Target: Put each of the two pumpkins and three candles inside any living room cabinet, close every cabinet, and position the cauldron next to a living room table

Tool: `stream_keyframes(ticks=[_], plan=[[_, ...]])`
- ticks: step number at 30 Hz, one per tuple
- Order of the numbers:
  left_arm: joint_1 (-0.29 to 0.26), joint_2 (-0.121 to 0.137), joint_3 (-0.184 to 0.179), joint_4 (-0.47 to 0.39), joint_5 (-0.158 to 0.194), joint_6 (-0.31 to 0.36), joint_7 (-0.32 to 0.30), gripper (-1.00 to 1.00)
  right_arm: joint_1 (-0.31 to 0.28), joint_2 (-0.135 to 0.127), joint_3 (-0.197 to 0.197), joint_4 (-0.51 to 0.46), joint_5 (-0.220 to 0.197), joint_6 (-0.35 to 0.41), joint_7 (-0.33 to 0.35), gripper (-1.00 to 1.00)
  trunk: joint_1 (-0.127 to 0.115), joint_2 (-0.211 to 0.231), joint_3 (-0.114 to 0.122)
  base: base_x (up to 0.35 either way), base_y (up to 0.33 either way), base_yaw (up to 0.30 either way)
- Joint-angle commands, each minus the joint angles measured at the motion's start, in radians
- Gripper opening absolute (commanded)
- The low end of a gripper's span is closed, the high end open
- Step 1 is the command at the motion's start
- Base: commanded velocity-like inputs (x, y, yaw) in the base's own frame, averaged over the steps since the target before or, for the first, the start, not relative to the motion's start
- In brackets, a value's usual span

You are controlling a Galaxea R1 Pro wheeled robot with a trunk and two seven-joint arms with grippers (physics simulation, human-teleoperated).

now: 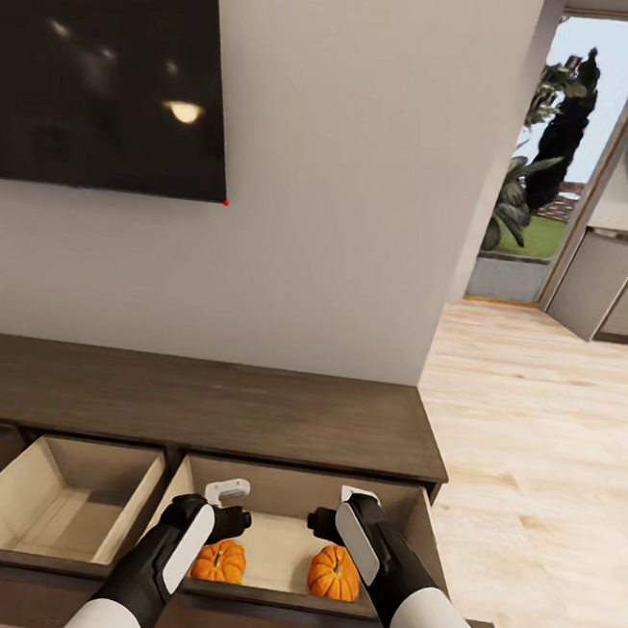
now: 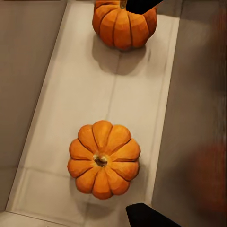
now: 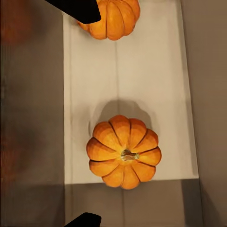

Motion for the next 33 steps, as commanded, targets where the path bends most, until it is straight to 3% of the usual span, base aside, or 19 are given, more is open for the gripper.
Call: stream_keyframes(ticks=[1,33], plan=[[0.0,0.001,0.0,0.0,0.0,0.0,0.0,1.0,0.0,0.0,0.0,0.0,0.0,0.0,0.0,1.0,-0.004,0.007,0.003,-0.203,0.0,0.0],[0.0,-0.001,0.001,0.0,0.0,0.0,0.001,1.0,0.0,0.0,0.0,-0.002,-0.008,-0.057,-0.001,1.0,-0.127,0.231,0.103,-0.079,0.0,0.0]])
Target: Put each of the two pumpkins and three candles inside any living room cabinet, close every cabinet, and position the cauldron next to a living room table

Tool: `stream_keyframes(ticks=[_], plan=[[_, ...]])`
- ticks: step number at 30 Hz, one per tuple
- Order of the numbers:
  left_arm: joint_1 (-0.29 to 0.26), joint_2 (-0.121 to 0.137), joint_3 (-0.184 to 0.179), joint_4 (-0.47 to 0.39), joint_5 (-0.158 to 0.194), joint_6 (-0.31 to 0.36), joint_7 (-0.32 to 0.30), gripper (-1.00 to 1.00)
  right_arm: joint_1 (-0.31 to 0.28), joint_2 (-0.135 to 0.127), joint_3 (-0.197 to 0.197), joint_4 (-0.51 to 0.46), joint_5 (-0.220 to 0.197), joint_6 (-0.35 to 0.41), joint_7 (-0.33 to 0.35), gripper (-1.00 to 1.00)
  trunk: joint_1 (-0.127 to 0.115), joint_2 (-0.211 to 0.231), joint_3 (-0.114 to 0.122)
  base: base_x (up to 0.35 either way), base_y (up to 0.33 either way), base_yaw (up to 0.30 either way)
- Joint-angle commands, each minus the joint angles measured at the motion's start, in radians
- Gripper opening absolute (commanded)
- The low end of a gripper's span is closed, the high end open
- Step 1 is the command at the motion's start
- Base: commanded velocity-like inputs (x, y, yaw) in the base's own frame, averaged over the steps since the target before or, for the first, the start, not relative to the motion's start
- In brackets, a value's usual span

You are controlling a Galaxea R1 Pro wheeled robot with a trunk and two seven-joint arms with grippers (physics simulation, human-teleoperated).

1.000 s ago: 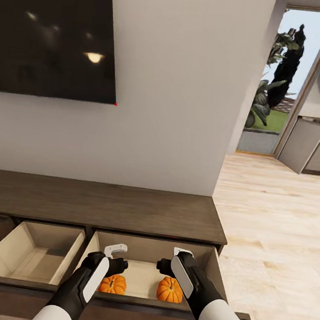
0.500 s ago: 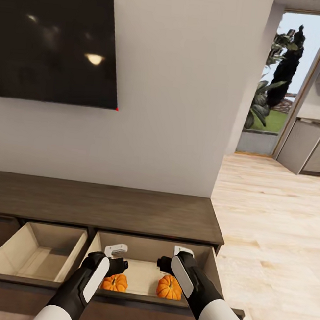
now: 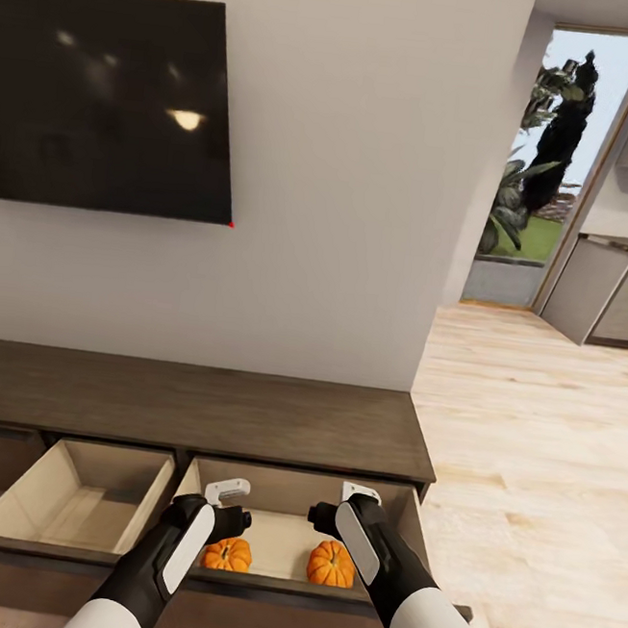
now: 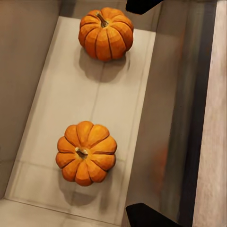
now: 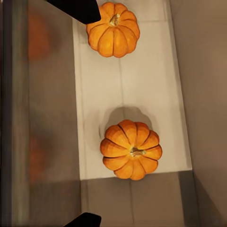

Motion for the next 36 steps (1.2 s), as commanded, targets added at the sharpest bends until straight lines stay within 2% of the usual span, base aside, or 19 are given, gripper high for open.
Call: stream_keyframes(ticks=[1,15,36], plan=[[0.0,0.0,0.0,0.0,0.0,0.0,0.0,1.0,0.0,0.0,0.0,0.0,0.0,0.0,0.0,1.0,-0.004,0.007,0.003,-0.032,0.0,0.0],[0.0,0.001,0.0,0.0,-0.001,0.0,0.0,1.0,0.0,0.0,0.001,0.0,0.002,0.0,0.0,1.0,-0.058,0.105,0.047,-0.005,0.0,0.0],[0.0,0.002,0.0,0.0,-0.001,0.0,0.0,1.0,0.0,0.0,0.0,0.0,0.0,0.0,0.0,1.0,-0.138,0.252,0.113,-0.114,0.0,0.0]])
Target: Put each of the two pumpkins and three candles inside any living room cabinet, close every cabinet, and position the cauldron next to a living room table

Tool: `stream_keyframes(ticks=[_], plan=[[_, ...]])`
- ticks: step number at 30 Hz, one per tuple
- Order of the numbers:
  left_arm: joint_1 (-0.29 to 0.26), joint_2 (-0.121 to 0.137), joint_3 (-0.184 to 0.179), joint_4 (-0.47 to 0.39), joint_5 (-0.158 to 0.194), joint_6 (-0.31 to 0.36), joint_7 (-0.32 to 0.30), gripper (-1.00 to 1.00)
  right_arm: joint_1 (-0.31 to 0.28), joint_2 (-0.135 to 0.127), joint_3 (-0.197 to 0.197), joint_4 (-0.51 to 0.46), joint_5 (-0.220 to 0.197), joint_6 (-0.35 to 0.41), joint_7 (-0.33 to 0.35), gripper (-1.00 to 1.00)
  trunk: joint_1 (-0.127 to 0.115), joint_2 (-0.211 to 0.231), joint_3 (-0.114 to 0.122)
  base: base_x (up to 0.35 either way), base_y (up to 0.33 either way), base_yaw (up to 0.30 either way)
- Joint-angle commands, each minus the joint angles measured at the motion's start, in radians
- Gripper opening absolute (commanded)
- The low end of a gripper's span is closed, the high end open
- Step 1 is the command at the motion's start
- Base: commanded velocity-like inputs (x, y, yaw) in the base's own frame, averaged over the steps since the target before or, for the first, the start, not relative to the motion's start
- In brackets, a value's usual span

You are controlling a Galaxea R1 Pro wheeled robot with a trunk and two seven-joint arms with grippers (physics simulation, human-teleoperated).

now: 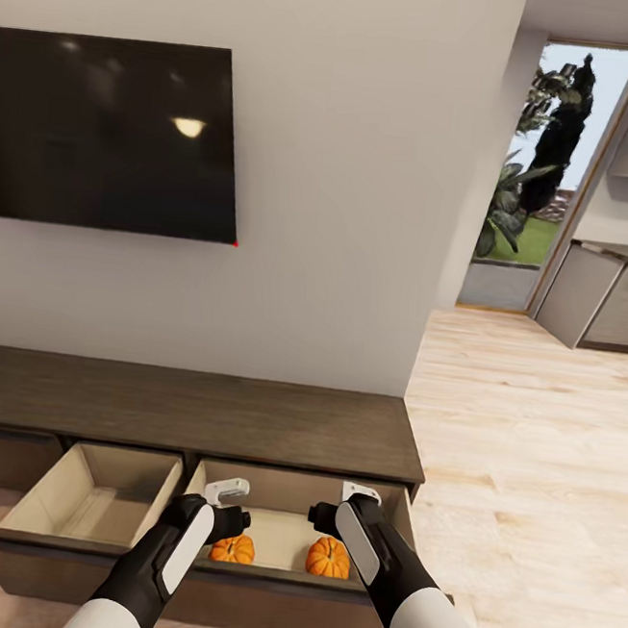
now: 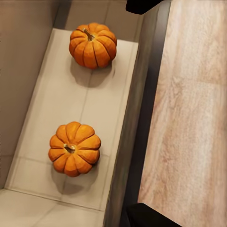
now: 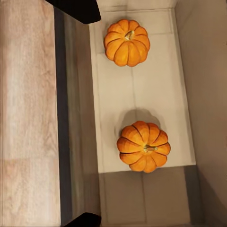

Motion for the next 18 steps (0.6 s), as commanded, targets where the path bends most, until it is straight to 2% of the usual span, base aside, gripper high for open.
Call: stream_keyframes(ticks=[1,8,15,18], plan=[[0.0,0.0,0.0,0.0,0.0,0.0,0.0,1.0,0.0,0.0,0.0,0.0,0.0,0.0,0.0,1.0,-0.004,0.007,0.003,-0.018,0.0,0.0],[0.0,0.0,0.0,0.0,0.001,0.0,0.0,1.0,0.0,0.0,0.0,0.0,-0.002,0.0,0.0,1.0,-0.031,0.056,0.025,-0.022,0.0,0.0],[0.0,0.0,0.0,0.0,0.001,0.0,0.0,1.0,0.0,0.0,0.001,0.0,0.0,0.0,0.0,1.0,-0.058,0.105,0.047,-0.261,0.0,0.0],[0.0,0.0,0.0,0.0,0.001,0.0,-0.001,1.0,0.0,0.0,0.001,0.0,0.0,0.0,0.0,1.0,-0.058,0.105,0.047,-0.317,0.0,0.0]])
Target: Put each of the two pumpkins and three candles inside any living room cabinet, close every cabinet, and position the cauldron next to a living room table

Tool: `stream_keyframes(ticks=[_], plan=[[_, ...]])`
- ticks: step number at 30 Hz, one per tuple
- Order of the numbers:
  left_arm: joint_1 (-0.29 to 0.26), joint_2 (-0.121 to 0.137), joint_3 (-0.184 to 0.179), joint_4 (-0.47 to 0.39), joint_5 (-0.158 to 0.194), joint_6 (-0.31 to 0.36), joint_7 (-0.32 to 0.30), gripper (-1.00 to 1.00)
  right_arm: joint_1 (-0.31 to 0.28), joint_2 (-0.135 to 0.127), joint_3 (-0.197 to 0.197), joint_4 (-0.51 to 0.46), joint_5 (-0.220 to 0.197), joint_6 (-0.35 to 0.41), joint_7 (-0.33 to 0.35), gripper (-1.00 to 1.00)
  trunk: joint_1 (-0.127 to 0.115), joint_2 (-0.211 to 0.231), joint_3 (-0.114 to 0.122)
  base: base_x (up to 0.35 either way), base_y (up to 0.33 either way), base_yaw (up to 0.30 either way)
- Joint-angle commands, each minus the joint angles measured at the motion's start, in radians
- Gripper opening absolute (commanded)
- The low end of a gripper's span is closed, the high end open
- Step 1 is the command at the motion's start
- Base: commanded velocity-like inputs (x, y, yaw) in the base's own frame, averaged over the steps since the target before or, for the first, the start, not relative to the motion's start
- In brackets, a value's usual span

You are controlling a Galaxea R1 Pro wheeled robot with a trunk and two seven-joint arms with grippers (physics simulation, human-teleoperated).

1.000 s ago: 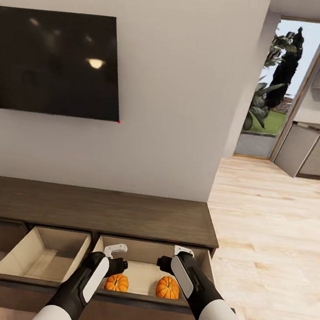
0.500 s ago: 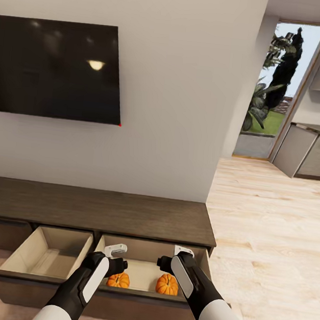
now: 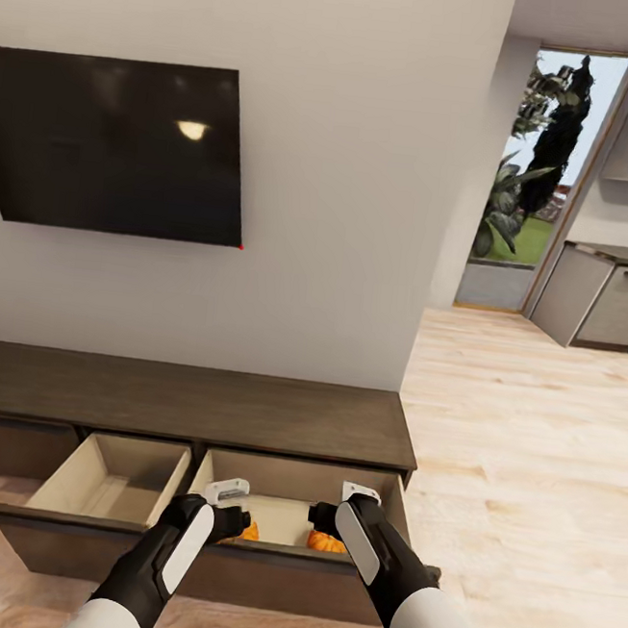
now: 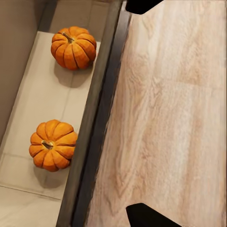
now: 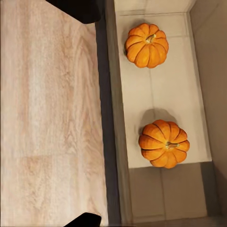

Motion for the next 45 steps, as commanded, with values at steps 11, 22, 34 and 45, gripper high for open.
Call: stream_keyframes(ticks=[11,22,34,45], plan=[[0.0,0.001,0.001,0.0,0.0,0.0,0.0,1.0,0.0,0.0,0.0,0.0,-0.001,0.0,0.0,1.0,0.019,-0.035,-0.016,-0.263,0.0,0.0],[0.0,0.001,0.0,-0.001,-0.001,-0.002,0.0,1.0,0.0,0.0,-0.001,0.0,-0.002,-0.001,0.0,1.0,0.061,-0.112,-0.05,-0.034,0.0,0.0],[0.0,0.002,0.001,-0.008,-0.001,-0.003,0.0,1.0,0.0,0.0,-0.001,0.0,-0.002,0.0,0.0,1.0,0.073,-0.133,-0.06,-0.274,0.0,0.0],[0.0,0.002,0.0,-0.007,-0.002,-0.011,0.0,1.0,0.0,0.0,0.0,0.0,-0.002,-0.004,0.0,1.0,0.115,-0.21,-0.094,-0.026,0.0,0.0]])
